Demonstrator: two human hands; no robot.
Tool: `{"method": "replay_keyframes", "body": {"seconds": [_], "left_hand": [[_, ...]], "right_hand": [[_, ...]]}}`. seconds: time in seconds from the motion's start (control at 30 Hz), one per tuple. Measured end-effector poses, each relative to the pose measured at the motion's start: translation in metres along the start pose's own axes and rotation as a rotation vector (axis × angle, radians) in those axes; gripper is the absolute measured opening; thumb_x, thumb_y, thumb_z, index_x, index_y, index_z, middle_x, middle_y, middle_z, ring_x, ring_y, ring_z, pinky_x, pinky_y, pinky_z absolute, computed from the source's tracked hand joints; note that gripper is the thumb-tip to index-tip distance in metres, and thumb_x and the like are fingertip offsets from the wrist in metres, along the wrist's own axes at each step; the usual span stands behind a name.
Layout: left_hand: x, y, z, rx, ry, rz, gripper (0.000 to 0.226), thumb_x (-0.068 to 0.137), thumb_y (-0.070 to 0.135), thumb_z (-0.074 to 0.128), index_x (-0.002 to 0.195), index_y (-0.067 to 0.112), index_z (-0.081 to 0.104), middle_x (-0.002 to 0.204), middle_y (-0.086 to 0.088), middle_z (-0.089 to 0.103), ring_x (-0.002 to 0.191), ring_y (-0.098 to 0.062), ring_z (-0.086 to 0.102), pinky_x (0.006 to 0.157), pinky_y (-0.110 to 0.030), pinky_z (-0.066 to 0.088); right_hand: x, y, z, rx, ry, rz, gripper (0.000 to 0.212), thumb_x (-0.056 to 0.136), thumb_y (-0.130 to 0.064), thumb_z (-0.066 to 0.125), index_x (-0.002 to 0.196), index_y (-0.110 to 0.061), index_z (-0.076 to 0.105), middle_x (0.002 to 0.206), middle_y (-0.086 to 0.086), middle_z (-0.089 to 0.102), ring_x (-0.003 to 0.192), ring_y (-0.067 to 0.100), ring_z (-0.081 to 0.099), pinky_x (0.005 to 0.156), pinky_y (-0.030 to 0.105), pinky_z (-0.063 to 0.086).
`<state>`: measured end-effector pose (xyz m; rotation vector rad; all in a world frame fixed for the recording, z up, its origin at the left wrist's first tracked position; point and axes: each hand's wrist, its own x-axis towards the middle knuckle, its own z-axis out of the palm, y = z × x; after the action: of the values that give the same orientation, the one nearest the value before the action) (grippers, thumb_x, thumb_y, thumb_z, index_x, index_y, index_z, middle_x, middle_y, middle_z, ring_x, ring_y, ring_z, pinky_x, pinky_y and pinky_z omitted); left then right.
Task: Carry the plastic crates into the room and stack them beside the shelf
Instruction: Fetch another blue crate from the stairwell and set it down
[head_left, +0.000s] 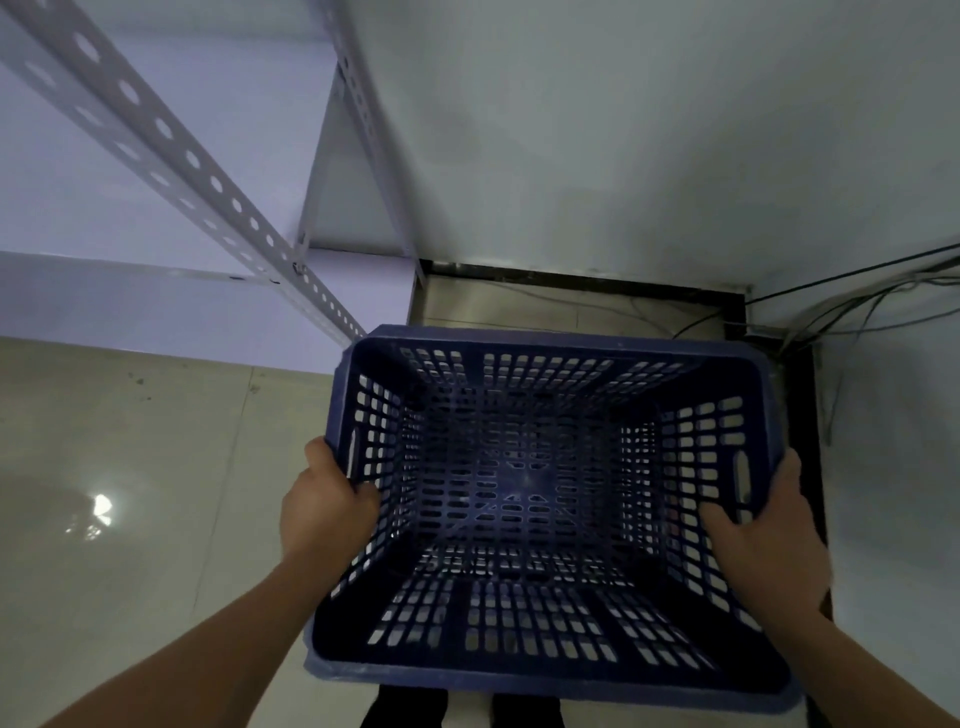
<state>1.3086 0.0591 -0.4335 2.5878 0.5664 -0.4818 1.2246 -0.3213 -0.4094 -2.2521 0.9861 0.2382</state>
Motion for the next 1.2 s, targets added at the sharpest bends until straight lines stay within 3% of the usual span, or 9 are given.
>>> {"method": "replay_keyframes", "body": {"seconds": [0.1,0.27,0.47,0.67,0.83,0.93,1.03,1.1,1.2], "left_hand": [[0.003,-0.002,0.004,0.016,0.036,0.009,0.035,0.083,0.005,0.061,0.108,0.007,0.037,0.082,-0.017,0.062,0.062,-0.032,0.054,0.057,-0.038,0.046],[0.010,-0.002,0.001,0.031,0.036,0.018,0.036,0.081,0.006,0.060,0.102,0.015,0.031,0.080,-0.012,0.058,0.063,-0.032,0.053,0.058,-0.038,0.043],[0.011,-0.004,0.001,0.047,0.040,0.033,0.038,0.081,0.007,0.061,0.101,0.016,0.030,0.080,-0.012,0.057,0.064,-0.034,0.054,0.059,-0.039,0.045],[0.012,-0.005,0.002,0.039,0.031,0.027,0.039,0.080,0.008,0.062,0.105,0.014,0.033,0.084,-0.013,0.061,0.067,-0.035,0.058,0.062,-0.043,0.053],[0.011,-0.004,0.001,0.019,0.011,0.025,0.043,0.080,0.009,0.063,0.113,0.012,0.036,0.089,-0.015,0.065,0.068,-0.034,0.058,0.063,-0.043,0.053],[0.011,-0.007,-0.002,0.016,-0.024,0.049,0.068,0.079,0.013,0.065,0.136,0.015,0.028,0.099,-0.014,0.067,0.073,-0.034,0.060,0.069,-0.044,0.055],[0.011,-0.007,-0.014,0.065,-0.165,0.049,0.107,0.081,0.024,0.070,0.156,0.029,-0.006,0.117,-0.014,0.055,0.088,-0.034,0.059,0.081,-0.048,0.054],[0.010,-0.005,-0.026,0.142,-0.254,0.022,0.115,0.083,0.031,0.071,0.156,0.032,-0.018,0.125,-0.016,0.044,0.092,-0.034,0.055,0.087,-0.049,0.051],[0.002,0.000,-0.045,0.211,-0.322,0.029,0.112,0.082,0.034,0.071,0.156,0.036,-0.012,0.127,-0.016,0.038,0.089,-0.033,0.052,0.092,-0.048,0.051]], "right_hand": [[0.002,0.005,0.004,-0.033,0.025,0.032,0.099,0.090,-0.025,0.076,0.165,-0.026,0.013,0.144,0.012,0.058,0.104,0.023,0.057,0.087,0.042,0.045],[-0.004,0.009,0.010,-0.088,0.042,0.073,0.106,0.088,-0.033,0.077,0.167,-0.024,0.007,0.149,0.017,0.053,0.121,0.039,0.060,0.096,0.049,0.049],[-0.004,0.012,0.012,-0.105,0.045,0.065,0.105,0.088,-0.029,0.078,0.167,-0.020,0.009,0.146,0.020,0.054,0.119,0.040,0.061,0.093,0.047,0.048],[-0.002,0.016,0.013,-0.155,0.048,0.072,0.109,0.087,-0.034,0.078,0.167,-0.020,0.005,0.145,0.021,0.054,0.119,0.041,0.060,0.093,0.050,0.050],[-0.003,0.021,0.015,-0.209,0.037,0.091,0.116,0.083,-0.055,0.070,0.163,-0.032,-0.010,0.149,0.020,0.047,0.121,0.043,0.057,0.095,0.057,0.053],[-0.004,0.022,0.014,-0.229,0.021,0.081,0.118,0.081,-0.059,0.068,0.161,-0.035,-0.015,0.148,0.021,0.043,0.115,0.045,0.058,0.090,0.057,0.055],[-0.005,0.023,0.009,-0.232,-0.036,0.058,0.117,0.085,-0.052,0.071,0.162,-0.033,-0.015,0.156,0.019,0.034,0.122,0.044,0.054,0.093,0.055,0.050],[-0.004,0.023,0.003,-0.215,-0.105,0.039,0.118,0.088,-0.047,0.073,0.163,-0.030,-0.017,0.162,0.019,0.027,0.131,0.043,0.048,0.100,0.054,0.046],[0.000,0.020,-0.014,-0.244,-0.243,0.069,0.124,0.088,-0.053,0.072,0.162,-0.029,-0.024,0.167,0.019,0.021,0.140,0.042,0.043,0.108,0.055,0.042]]}}
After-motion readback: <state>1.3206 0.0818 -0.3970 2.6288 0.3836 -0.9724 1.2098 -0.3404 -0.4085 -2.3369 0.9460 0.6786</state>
